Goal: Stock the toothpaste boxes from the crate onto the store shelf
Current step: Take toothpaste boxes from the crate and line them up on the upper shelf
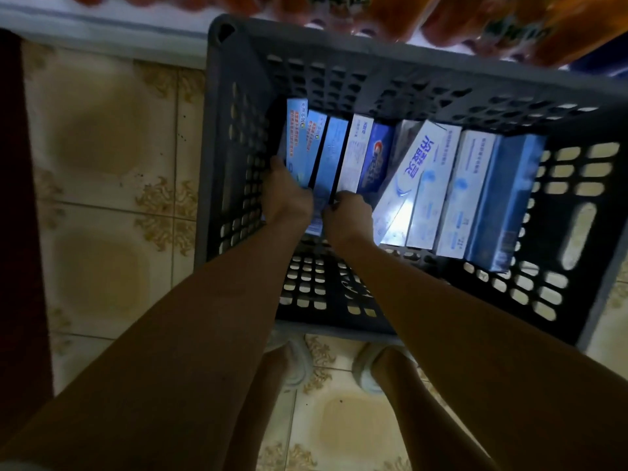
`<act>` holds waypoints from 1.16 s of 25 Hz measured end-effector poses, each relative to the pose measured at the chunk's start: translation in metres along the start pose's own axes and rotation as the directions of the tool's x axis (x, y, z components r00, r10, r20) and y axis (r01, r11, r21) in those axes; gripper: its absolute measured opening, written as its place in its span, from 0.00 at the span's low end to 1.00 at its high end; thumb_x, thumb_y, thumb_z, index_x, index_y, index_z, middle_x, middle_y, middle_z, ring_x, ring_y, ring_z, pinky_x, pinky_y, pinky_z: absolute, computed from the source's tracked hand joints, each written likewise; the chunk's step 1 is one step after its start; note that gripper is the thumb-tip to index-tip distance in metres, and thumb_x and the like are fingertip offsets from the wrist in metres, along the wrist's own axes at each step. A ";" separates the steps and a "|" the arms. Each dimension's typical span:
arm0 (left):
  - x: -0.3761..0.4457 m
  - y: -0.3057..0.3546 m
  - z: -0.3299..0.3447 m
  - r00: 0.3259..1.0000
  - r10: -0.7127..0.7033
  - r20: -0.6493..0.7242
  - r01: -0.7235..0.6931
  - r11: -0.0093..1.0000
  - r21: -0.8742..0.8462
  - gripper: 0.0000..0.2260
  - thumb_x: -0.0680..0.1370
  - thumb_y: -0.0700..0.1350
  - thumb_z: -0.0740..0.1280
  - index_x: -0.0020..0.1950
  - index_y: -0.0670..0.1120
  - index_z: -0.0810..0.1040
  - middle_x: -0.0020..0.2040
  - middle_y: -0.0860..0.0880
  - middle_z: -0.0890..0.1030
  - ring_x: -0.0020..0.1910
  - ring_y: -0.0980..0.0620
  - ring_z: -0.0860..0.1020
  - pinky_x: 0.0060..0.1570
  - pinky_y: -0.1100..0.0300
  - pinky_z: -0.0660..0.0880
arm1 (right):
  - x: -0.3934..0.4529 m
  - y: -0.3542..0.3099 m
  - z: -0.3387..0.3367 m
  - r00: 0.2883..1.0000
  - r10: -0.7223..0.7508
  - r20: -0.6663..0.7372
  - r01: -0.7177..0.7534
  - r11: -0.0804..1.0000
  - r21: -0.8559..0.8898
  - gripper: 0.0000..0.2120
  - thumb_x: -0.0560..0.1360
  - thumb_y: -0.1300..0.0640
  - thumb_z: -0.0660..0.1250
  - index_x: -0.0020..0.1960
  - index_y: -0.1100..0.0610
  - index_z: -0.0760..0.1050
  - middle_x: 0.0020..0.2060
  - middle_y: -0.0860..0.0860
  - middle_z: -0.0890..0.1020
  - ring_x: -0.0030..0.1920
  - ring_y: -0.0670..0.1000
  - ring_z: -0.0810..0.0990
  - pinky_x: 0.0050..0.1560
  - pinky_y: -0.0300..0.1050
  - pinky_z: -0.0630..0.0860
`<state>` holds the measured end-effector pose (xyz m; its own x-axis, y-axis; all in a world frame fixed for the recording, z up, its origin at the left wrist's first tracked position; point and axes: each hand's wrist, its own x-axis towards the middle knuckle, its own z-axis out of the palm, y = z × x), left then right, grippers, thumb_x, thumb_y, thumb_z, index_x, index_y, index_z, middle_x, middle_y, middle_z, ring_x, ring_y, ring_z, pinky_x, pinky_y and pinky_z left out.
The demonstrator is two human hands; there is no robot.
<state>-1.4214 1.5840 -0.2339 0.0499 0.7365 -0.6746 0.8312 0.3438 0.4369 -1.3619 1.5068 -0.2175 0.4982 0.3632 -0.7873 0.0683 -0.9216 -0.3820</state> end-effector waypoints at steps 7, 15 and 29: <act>-0.027 -0.013 -0.021 1.000 0.011 -0.010 -0.013 0.985 -0.169 0.24 0.71 0.36 0.74 0.60 0.39 0.64 0.62 0.38 0.74 0.63 0.43 0.75 0.51 0.59 0.76 | 0.004 -0.019 0.002 0.997 0.077 0.029 -0.076 0.997 -0.033 0.11 0.78 0.59 0.62 0.56 0.65 0.77 0.52 0.61 0.81 0.54 0.62 0.80 0.47 0.48 0.76; -0.044 -0.031 -0.015 0.989 -0.126 -0.082 0.105 0.968 -0.228 0.24 0.73 0.39 0.74 0.67 0.40 0.71 0.67 0.41 0.75 0.68 0.43 0.74 0.59 0.45 0.77 | 0.038 -0.035 0.020 0.986 0.164 0.008 -0.164 0.986 0.011 0.05 0.76 0.60 0.66 0.43 0.60 0.71 0.45 0.59 0.81 0.44 0.63 0.84 0.43 0.57 0.83; -0.078 0.011 -0.058 0.988 -0.144 0.062 0.156 0.867 -0.474 0.23 0.80 0.55 0.62 0.72 0.46 0.69 0.66 0.45 0.76 0.63 0.47 0.75 0.60 0.54 0.74 | -0.018 -0.016 -0.067 0.955 0.175 0.240 -0.281 0.797 0.534 0.03 0.72 0.63 0.67 0.45 0.58 0.76 0.34 0.54 0.75 0.34 0.52 0.73 0.42 0.48 0.74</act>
<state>-1.4481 1.5642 -0.1414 -0.0362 0.6415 -0.7663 0.4658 0.6892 0.5550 -1.3142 1.5058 -0.1651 0.2802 0.2181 -0.9348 -0.5473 -0.7638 -0.3422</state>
